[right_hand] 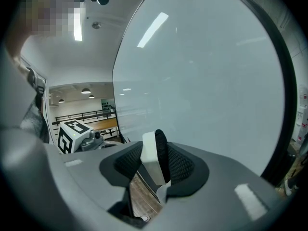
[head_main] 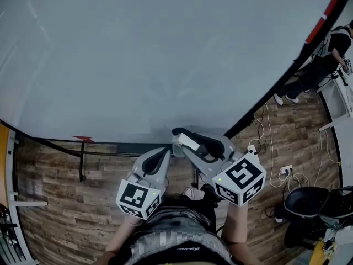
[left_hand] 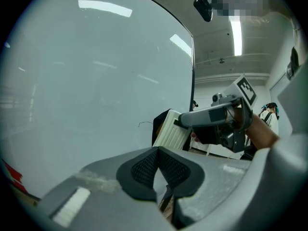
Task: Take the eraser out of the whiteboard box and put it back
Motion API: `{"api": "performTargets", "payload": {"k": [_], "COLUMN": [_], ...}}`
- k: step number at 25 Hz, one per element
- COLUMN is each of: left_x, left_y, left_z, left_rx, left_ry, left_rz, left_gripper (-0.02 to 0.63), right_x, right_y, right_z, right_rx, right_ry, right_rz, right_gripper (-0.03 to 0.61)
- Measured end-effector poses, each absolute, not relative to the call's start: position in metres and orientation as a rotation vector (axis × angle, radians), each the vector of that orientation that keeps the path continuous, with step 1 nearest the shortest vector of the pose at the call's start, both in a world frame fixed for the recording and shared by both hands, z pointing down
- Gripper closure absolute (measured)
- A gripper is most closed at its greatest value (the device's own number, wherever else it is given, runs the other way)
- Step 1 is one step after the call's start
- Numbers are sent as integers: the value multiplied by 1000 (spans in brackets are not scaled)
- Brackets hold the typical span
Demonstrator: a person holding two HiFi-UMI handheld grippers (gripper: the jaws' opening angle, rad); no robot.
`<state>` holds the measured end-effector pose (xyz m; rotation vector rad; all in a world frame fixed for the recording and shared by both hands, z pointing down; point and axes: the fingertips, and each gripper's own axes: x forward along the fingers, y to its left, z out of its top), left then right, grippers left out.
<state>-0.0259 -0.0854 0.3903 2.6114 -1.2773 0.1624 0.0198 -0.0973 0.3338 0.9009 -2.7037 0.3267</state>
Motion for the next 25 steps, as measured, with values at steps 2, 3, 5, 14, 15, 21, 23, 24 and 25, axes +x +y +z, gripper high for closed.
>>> {"api": "performTargets", "payload": {"k": [2, 3, 5, 14, 15, 21, 23, 24, 25], "left_x": [-23, -23, -22, -26, -27, -28, -28, -28, -28], "left_y": [-83, -83, -83, -81, -81, -82, -83, -83, -82], "left_z": [391, 391, 392, 393, 394, 397, 397, 398, 398], "left_rx": [2620, 2622, 2623, 2614, 2611, 2601, 2599, 2598, 2596], "left_ry": [-1270, -1267, -1263, -1269, -1271, -1274, -1273, -1273, -1273], "left_rz": [172, 176, 178, 173, 173, 172, 174, 175, 176], "left_gripper": [612, 612, 612, 612, 612, 612, 612, 612, 612], "right_x": [20, 20, 19, 20, 20, 21, 21, 21, 21], "right_y": [-97, -98, -98, -102, -102, -105, -106, -106, -107], "right_z": [335, 336, 337, 339, 340, 350, 353, 355, 357], "right_rx": [895, 892, 889, 899, 902, 898, 896, 895, 895], "right_ry": [-2699, -2698, -2697, -2687, -2686, -2672, -2665, -2661, -2658], "right_rz": [325, 325, 326, 322, 322, 345, 352, 356, 359], "right_gripper": [420, 420, 420, 420, 420, 420, 420, 420, 420]}}
